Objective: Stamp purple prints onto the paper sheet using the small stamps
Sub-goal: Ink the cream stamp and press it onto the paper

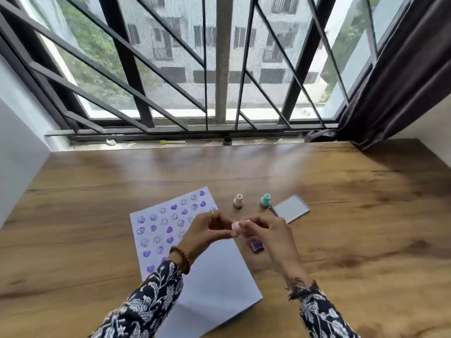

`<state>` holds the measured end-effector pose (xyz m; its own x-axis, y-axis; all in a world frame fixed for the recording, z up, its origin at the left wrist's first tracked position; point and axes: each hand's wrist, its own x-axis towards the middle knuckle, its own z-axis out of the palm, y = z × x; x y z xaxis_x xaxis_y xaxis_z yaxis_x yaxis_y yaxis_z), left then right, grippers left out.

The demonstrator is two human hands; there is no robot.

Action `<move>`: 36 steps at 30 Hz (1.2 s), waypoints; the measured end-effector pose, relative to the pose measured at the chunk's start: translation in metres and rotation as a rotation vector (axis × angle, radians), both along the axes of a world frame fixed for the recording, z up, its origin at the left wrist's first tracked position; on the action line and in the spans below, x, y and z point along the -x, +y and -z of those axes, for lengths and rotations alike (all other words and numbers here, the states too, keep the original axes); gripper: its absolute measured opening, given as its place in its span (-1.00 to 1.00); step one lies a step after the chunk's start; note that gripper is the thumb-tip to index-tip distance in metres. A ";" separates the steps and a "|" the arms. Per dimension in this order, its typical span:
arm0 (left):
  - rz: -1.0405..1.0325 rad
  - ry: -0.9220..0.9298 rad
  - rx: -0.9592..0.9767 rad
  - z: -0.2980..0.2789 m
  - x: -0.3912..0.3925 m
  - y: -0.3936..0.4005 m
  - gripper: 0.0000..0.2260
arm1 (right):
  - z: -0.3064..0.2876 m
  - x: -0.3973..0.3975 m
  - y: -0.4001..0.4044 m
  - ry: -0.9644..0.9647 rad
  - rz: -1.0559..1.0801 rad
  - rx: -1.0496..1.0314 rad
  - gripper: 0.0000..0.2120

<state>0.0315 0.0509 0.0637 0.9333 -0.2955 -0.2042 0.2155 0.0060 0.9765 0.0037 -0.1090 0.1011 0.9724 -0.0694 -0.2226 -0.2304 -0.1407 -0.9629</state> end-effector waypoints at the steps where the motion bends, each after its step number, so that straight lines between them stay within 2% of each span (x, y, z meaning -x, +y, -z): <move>1: 0.014 -0.035 -0.049 0.002 -0.003 -0.006 -0.79 | 0.004 -0.004 -0.003 -0.020 -0.022 0.086 -0.89; 4: -0.019 -0.136 -0.190 0.012 -0.012 -0.022 -0.78 | 0.014 -0.021 -0.010 -0.072 -0.073 0.321 -0.90; 7: -0.086 -0.205 -0.318 0.023 -0.024 -0.035 -0.83 | 0.024 -0.036 -0.015 -0.117 -0.100 0.442 -0.94; 11: -0.153 -0.192 -0.473 0.035 -0.043 -0.041 -0.50 | 0.035 -0.048 -0.017 -0.131 -0.091 0.530 -0.98; 13: -0.113 -0.145 -0.515 0.037 -0.052 -0.043 -0.42 | 0.041 -0.051 -0.016 -0.124 -0.079 0.553 -0.96; 19: 0.051 -0.168 -0.500 0.038 -0.065 -0.057 -0.56 | 0.051 -0.052 -0.013 -0.196 -0.058 0.656 -0.88; 25: -0.021 -0.160 -0.478 0.038 -0.057 -0.049 -0.46 | 0.052 -0.059 -0.005 -0.280 -0.114 0.847 -0.88; 29: -0.025 -0.227 -0.578 0.042 -0.057 -0.039 -0.68 | 0.053 -0.067 0.001 -0.393 -0.104 0.863 -0.94; 36: -0.117 -0.314 -0.577 0.044 -0.064 -0.042 -0.90 | 0.064 -0.082 -0.009 -0.337 -0.156 0.798 -0.82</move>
<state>0.0952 0.0092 0.0195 0.9935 -0.1132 -0.0128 -0.0495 -0.5299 0.8466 0.0854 -0.1176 0.0368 0.9890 0.0571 0.1361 0.1260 -0.8071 -0.5768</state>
